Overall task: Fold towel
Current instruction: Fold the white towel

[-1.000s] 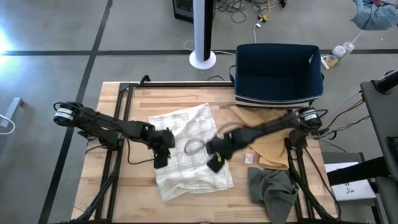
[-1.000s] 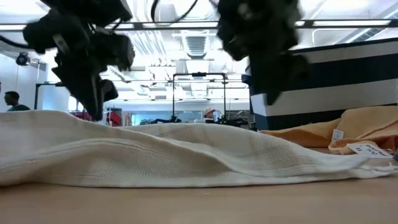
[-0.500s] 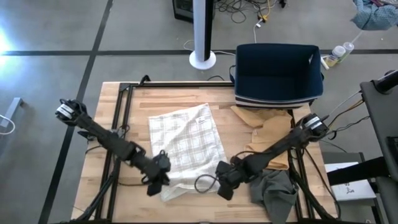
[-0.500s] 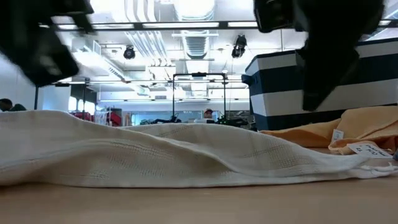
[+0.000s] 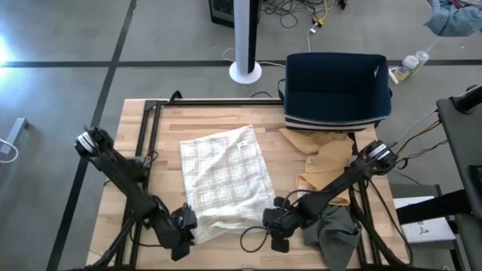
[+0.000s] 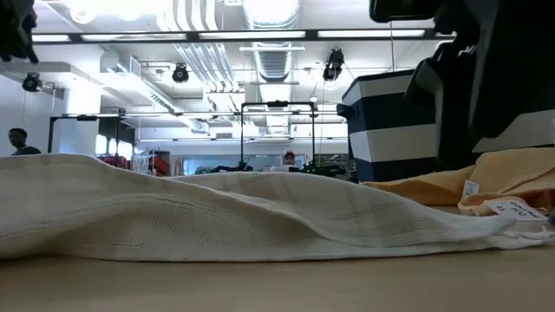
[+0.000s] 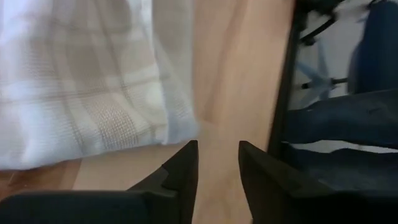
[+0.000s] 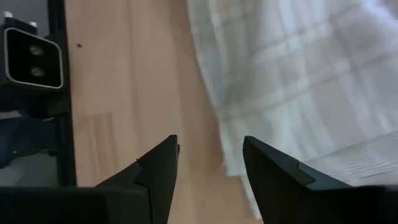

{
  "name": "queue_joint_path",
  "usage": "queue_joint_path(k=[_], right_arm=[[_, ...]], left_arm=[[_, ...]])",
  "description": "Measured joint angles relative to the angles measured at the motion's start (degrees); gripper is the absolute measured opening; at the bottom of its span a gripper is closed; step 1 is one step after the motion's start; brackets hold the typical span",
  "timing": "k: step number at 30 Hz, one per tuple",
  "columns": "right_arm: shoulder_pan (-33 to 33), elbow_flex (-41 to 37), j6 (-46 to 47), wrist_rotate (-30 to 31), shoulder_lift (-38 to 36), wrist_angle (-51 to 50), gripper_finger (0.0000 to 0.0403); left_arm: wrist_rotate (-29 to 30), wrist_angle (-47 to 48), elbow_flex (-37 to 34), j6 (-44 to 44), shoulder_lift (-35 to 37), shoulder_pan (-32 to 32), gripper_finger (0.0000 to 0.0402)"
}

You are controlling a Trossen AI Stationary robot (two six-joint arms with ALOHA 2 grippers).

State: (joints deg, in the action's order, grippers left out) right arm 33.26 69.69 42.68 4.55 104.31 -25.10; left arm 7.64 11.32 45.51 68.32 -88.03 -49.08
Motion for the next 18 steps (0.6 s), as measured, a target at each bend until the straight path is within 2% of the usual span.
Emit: queue_joint_path(k=[6,10,14,18], right_arm=[[1.46,0.0,3.8,0.0,0.0,0.16,0.0172],[2.04,0.0,4.47,-0.24,0.0,0.22,0.0168],[3.07,0.31,5.92,-0.25,0.0,0.76,0.0168],[3.73,0.39,5.55,0.04,0.07,3.74,0.0166]], left_arm=[[0.97,0.05,1.59,-1.8,-7.23,0.33,0.0149],[1.66,-0.34,4.01,-1.9,-9.79,0.44,0.0152],[3.36,2.05,6.24,-2.98,-10.09,0.78,0.0127],[6.39,7.76,8.15,-2.89,-9.54,2.26,0.0071]])
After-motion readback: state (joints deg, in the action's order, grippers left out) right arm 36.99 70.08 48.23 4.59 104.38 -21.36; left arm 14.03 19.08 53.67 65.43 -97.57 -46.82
